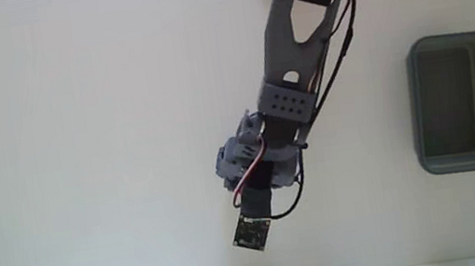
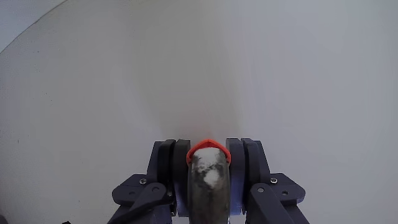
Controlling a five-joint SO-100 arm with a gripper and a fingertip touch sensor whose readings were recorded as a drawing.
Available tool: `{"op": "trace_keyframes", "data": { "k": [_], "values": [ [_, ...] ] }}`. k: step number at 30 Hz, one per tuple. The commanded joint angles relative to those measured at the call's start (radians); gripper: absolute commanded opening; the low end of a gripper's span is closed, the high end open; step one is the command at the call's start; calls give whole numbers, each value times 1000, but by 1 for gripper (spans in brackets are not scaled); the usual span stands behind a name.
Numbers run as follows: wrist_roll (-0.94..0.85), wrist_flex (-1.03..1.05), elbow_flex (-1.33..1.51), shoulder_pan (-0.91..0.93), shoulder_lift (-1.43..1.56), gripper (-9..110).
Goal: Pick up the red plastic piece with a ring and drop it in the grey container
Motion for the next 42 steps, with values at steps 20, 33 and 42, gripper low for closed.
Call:
{"op": "trace_keyframes", "data": {
  "k": [20,33,42],
  "values": [
    [5,407,-464,8,6,26],
    [5,598,-726,8,-65,26],
    [5,743,-949,8,-143,26]
  ]
}}
